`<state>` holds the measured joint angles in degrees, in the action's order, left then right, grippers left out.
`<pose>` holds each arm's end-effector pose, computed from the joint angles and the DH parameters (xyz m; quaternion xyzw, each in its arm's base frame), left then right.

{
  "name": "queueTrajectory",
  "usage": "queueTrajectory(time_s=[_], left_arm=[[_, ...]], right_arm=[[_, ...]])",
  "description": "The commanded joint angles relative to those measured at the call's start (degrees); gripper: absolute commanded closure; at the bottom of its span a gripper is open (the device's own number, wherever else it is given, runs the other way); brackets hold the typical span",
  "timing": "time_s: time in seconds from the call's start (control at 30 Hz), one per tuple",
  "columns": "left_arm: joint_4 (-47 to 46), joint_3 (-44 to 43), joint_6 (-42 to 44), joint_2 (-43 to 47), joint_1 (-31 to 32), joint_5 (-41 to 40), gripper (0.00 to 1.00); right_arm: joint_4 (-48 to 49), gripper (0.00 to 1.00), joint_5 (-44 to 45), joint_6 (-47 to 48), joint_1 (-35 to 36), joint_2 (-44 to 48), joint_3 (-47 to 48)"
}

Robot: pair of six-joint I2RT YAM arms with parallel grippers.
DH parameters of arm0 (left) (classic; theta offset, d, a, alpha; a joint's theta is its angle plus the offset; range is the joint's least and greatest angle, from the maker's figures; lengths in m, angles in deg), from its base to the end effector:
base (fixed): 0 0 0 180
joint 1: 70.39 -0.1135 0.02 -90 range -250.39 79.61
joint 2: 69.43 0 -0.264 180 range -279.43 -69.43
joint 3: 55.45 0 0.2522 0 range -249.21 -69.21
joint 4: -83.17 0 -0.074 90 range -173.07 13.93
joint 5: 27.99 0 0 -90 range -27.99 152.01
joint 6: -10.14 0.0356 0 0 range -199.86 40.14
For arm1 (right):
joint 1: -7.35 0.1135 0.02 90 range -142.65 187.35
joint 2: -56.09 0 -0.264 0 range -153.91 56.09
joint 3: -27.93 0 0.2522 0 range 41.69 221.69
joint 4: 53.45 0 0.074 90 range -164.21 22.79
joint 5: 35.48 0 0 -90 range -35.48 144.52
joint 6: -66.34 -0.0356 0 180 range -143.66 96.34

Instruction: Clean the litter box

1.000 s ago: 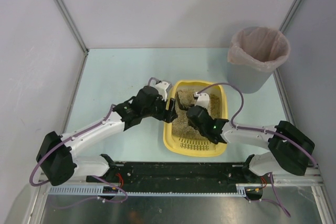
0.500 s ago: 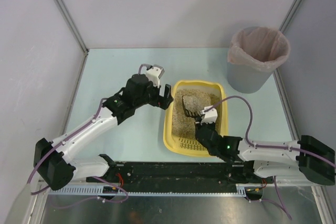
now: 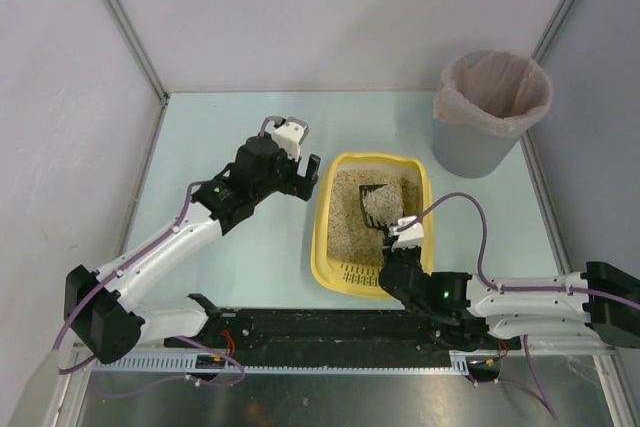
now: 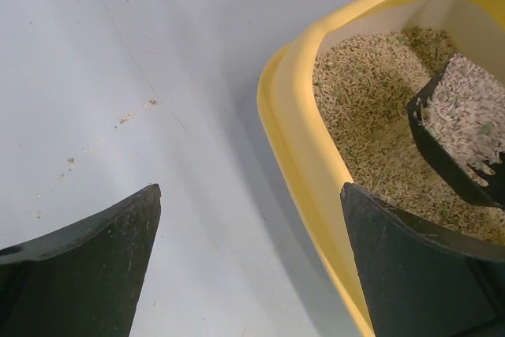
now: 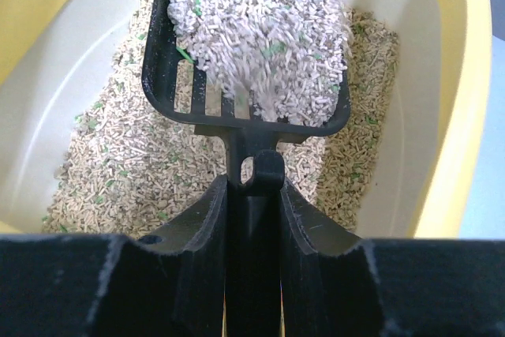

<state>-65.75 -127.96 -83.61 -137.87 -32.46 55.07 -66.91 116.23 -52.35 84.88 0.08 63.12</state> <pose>0.2172 -0.1638 0.3273 0.2199 0.8228 -0.1373 0.5057 0.0702 0.1721 0.1916 -0.0955 0.7902 0.0487 0.6035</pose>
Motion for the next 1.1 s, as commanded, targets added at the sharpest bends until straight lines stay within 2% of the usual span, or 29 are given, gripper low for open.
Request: queueTrajectory(time_s=[0.0,0.03,0.1,0.13,0.17,0.2,0.23,0.27,0.3,0.37,0.43,0.47,0.5,0.57,0.6,0.63,0.7,0.77,0.8,0.83,0.87,0.9,0.93,0.97,1.03,1.07], left_arm=[[-1.1,-0.2,2.6,1.2,-0.5,-1.2,0.0],[-1.0,-0.2,2.6,1.0,-0.6,-1.0,0.0],[-1.0,-0.3,2.6,0.9,-0.6,-0.7,0.0],[-1.1,-0.2,2.5,0.9,-0.5,-0.6,0.0],[-1.0,0.0,2.6,1.0,-0.5,-0.8,0.0],[-1.0,0.1,2.7,1.1,-0.6,-0.8,0.0],[-1.0,0.2,2.7,1.0,-0.6,-1.0,0.0],[-1.0,0.2,2.8,0.9,-0.7,-1.1,0.0],[-1.0,0.2,2.8,0.9,-0.7,-1.1,0.0],[-1.0,0.4,2.8,0.8,-0.6,-0.9,0.0],[-1.0,0.6,2.9,0.8,-0.7,-1.0,0.0],[-0.9,0.6,3.0,0.8,-0.6,-1.1,0.0],[-1.0,0.6,3.0,0.6,-0.7,-1.2,0.0],[-1.0,0.6,3.0,0.9,-0.7,-1.0,0.0],[-1.0,0.6,3.0,0.9,-0.6,-1.1,0.0],[-1.0,0.7,3.0,1.2,-0.7,-1.1,0.0],[-1.0,0.7,3.1,1.1,-0.8,-1.3,0.0],[-1.0,0.7,3.0,0.9,-0.7,-1.1,0.0],[-1.0,0.7,3.0,0.9,-0.8,-0.9,0.0],[-1.0,0.7,3.0,1.2,-0.8,-0.5,0.0],[-1.1,0.8,3.0,1.1,-0.7,-0.5,0.0],[-1.0,0.8,3.0,1.2,-0.7,-0.5,0.0],[-1.0,0.8,3.0,1.0,-0.8,-0.7,0.0],[-1.0,0.8,3.0,0.9,-0.7,-0.7,0.0],[-1.0,0.7,2.9,0.9,-0.8,-0.2,0.0],[-1.1,0.8,2.7,1.0,-0.8,0.1,0.0]], right_arm=[[8.5,1.0,0.3,4.1,0.8,1.1,-0.2],[8.2,1.0,2.1,3.8,2.2,-0.4,0.9],[0.0,1.0,8.6,-4.6,1.6,-3.5,4.0],[-5.5,1.0,8.9,-9.0,1.3,-3.6,4.1],[-3.4,1.0,7.6,-6.0,1.4,-3.4,3.8],[6.0,1.0,2.4,-1.6,1.7,-3.7,2.8],[9.0,1.0,1.1,5.2,2.4,-4.7,2.9],[9.5,1.0,1.9,4.9,3.8,-6.3,3.7],[3.6,1.0,6.4,1.6,3.8,-8.6,4.7],[-3.7,1.0,9.8,-7.9,2.5,-9.0,6.4],[5.2,1.0,4.6,-0.4,2.9,-8.0,5.0],[8.8,1.0,2.5,7.8,3.4,-8.3,5.0],[9.5,1.0,4.4,8.4,4.3,-9.1,5.2],[2.6,1.0,9.2,2.0,3.2,-9.4,6.2],[-4.7,1.0,9.8,-6.0,1.4,-8.3,6.3],[-2.4,1.0,7.4,-3.5,1.0,-5.5,5.8],[11.5,1.0,-0.6,10.5,2.8,-4.3,2.6],[9.6,1.0,2.9,8.6,2.9,-5.3,3.5],[2.9,1.0,7.4,5.5,1.9,-5.3,3.9],[-0.1,1.0,7.9,-1.3,-0.3,-4.8,4.1],[0.0,1.0,6.3,-0.1,-0.9,-2.7,3.8],[8.3,1.0,0.0,4.3,-0.8,-2.2,1.9],[11.9,1.0,-2.4,12.6,1.0,-2.3,1.5],[13.1,1.0,-2.0,13.6,1.8,-4.5,1.9],[4.9,1.0,6.0,9.0,1.4,-6.7,4.7],[1.1,1.0,7.4,2.3,-0.3,-7.0,5.4]])
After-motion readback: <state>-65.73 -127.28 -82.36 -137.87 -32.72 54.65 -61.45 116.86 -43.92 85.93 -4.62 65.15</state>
